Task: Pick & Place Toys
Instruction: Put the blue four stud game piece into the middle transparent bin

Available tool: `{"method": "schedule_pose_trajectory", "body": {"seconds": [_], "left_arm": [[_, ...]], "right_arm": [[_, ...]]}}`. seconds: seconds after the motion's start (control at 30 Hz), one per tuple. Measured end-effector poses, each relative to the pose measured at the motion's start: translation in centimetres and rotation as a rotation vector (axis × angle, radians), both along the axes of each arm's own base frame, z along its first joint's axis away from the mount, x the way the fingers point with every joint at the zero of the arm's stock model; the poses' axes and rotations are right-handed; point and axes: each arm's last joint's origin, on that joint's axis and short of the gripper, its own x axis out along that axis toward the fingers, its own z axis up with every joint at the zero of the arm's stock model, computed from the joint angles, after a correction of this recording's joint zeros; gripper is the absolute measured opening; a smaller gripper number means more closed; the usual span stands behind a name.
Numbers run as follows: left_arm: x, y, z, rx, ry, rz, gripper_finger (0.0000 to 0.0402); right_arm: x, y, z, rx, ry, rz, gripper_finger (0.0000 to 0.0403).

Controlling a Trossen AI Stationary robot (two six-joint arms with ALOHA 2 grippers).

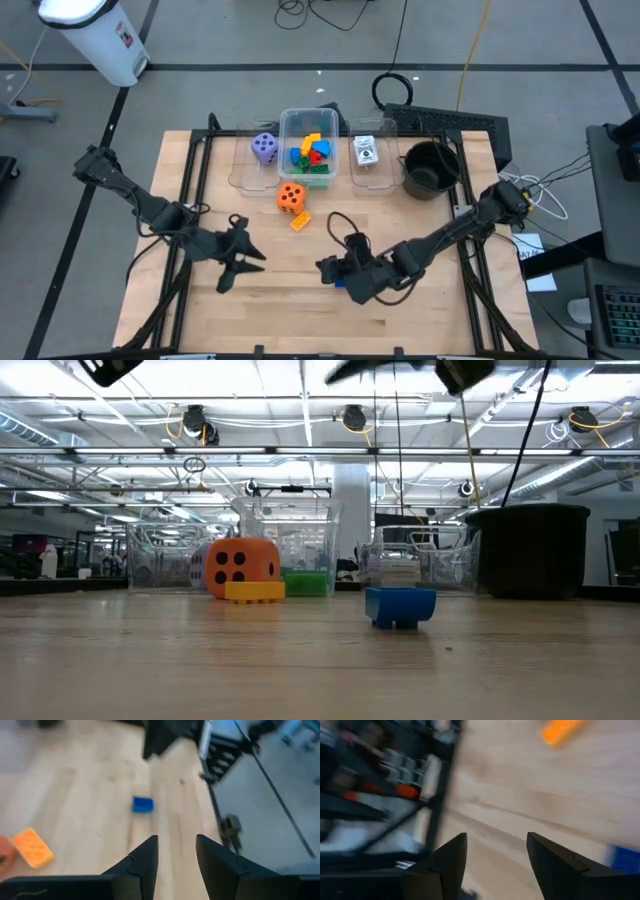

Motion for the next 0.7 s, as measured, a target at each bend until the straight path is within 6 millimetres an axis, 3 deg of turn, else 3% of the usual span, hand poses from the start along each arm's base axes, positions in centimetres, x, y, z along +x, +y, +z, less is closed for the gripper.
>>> {"method": "schedule_pose_trajectory", "body": {"seconds": [0.2,0.3,0.53,0.7], "left_arm": [[-0.2,-0.3,-0.2,-0.049,0.049,-0.117,0.0136],[-0.3,-0.4,-0.2,-0.064,0.059,-0.147,0.0136],[-0.3,-0.5,-0.1,-0.081,0.056,-0.170,0.0136],[-0.3,-0.6,-0.1,-0.085,0.061,-0.176,0.0136]], "right_arm": [[0.9,1.2,1.7,-0.054,-0.242,-0.065,0.0199],[1.8,1.4,1.5,-0.077,-0.296,-0.076,0.0199],[4.1,2.2,-2.3,-0.080,-0.262,0.002,0.0199],[4.0,1.9,-3.8,-0.116,-0.159,0.009,0.0199]]}}
